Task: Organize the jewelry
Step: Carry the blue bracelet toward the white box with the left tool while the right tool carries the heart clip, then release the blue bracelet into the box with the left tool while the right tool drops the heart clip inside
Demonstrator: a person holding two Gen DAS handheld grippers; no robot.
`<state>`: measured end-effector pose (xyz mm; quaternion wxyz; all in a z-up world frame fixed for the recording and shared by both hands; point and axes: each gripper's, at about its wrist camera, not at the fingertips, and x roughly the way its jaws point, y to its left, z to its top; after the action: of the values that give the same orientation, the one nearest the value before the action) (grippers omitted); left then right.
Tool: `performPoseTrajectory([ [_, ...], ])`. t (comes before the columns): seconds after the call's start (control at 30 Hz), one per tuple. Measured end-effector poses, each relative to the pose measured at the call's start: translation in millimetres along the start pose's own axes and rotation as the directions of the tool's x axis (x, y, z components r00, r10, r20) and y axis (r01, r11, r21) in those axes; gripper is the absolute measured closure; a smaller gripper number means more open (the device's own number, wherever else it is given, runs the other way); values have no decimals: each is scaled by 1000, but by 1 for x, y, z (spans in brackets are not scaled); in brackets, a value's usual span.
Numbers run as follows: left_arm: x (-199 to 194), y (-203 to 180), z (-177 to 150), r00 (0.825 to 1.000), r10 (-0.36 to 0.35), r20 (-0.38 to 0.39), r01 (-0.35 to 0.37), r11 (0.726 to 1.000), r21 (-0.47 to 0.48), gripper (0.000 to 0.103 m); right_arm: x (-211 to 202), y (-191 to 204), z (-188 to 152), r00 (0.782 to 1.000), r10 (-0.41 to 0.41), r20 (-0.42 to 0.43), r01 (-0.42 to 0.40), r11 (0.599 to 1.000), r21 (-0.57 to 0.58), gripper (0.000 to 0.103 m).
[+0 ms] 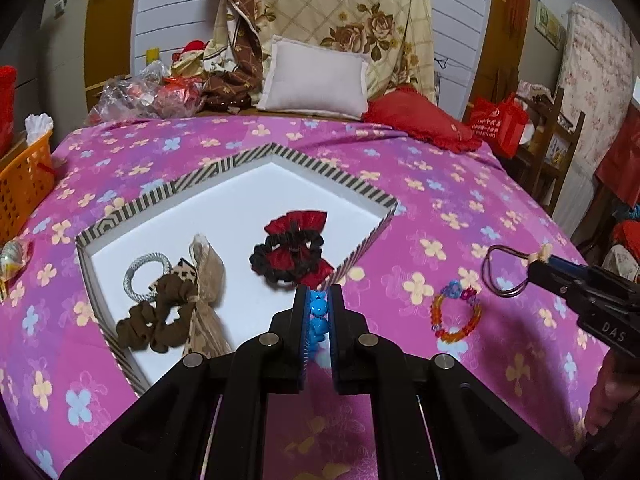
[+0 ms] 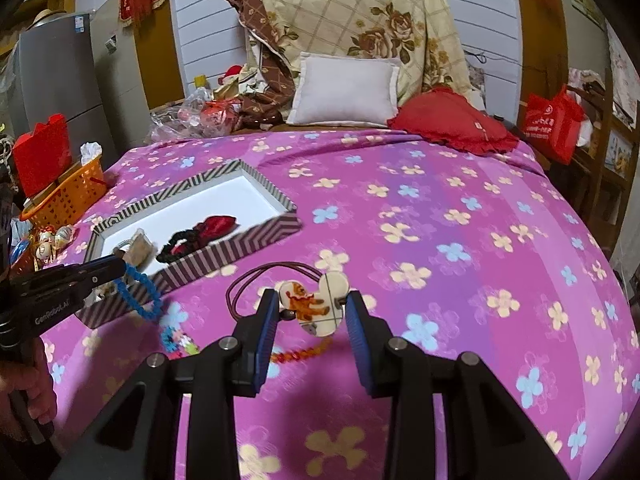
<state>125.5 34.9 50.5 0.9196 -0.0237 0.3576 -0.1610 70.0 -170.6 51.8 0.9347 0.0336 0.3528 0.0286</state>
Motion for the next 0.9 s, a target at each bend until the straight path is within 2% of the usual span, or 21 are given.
performPoseTrajectory([
  [0.37, -12, 15, 16, 998, 11, 59, -9, 999, -31, 91, 4, 32, 29, 1000, -10, 22, 12, 997, -70, 67],
  [0.67, -13, 44, 35, 995, 26, 93, -21, 998, -54, 91, 18, 53, 50, 1000, 12, 29, -8, 994, -106, 67],
  [0.77, -1, 60, 42, 996, 27, 84, -21, 998, -61, 91, 28, 59, 57, 999, 32, 20, -30, 994, -110, 67],
  [0.9, 18, 80, 43, 1000, 3, 26, 0, 993, -116, 91, 47, 71, 64, 998, 64, -2, -63, 991, -121, 67],
])
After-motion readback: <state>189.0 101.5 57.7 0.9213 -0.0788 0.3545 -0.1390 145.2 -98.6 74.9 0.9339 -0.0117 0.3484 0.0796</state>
